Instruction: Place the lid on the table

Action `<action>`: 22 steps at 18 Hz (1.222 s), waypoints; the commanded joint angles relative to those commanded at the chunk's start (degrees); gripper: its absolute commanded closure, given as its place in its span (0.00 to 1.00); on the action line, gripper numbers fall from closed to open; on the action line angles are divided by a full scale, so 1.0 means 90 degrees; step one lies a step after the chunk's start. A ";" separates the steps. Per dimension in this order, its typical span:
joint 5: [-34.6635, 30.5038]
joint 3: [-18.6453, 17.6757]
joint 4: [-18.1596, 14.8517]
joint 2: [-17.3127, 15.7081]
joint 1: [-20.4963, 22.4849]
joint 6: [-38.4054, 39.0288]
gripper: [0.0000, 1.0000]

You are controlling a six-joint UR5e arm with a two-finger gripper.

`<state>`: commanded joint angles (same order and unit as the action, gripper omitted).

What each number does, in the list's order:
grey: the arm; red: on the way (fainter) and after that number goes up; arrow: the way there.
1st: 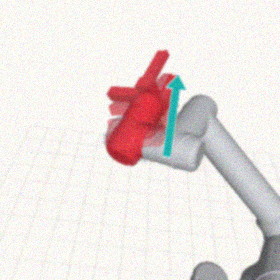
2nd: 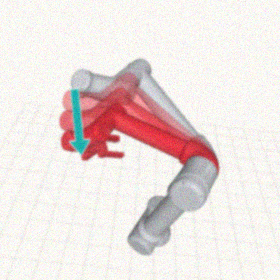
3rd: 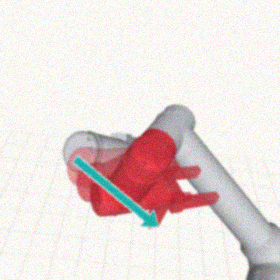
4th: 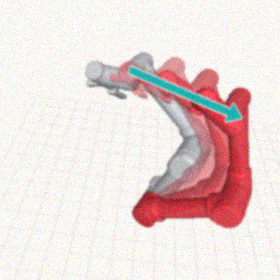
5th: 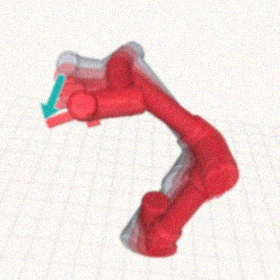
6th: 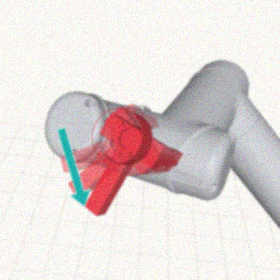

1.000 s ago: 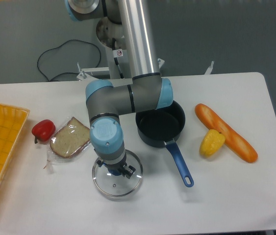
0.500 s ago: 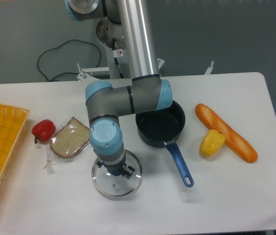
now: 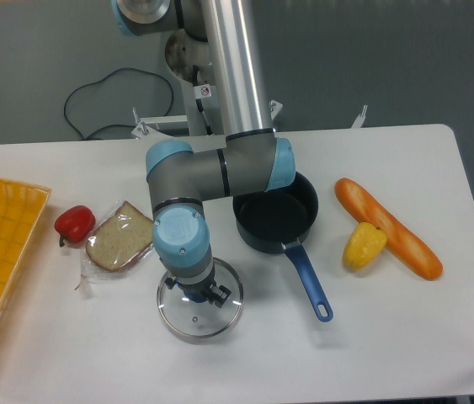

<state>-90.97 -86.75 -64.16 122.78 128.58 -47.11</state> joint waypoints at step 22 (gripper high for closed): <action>-0.0107 0.0165 0.0244 -0.0020 -0.0049 -0.0185 0.00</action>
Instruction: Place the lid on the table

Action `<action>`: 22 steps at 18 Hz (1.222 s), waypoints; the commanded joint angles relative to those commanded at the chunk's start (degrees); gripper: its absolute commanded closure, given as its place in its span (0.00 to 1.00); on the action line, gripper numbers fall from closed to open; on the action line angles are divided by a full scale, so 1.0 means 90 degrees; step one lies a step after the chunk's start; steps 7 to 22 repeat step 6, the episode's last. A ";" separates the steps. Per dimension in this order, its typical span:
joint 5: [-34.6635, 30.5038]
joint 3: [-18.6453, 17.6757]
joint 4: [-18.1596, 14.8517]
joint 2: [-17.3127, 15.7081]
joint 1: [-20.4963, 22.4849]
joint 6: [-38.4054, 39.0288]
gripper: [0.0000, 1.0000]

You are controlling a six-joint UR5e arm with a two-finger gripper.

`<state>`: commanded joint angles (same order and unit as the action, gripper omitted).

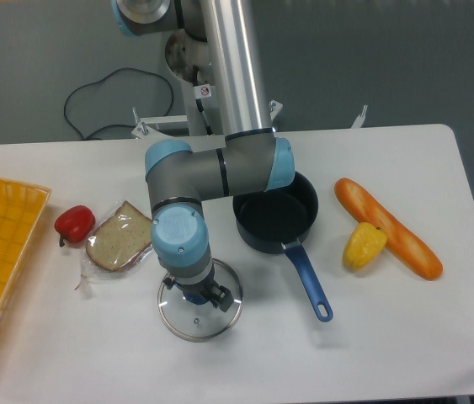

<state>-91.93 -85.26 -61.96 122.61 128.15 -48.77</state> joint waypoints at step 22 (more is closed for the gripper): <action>-0.0040 -0.0028 0.0000 -0.0068 -0.0029 -0.0489 0.00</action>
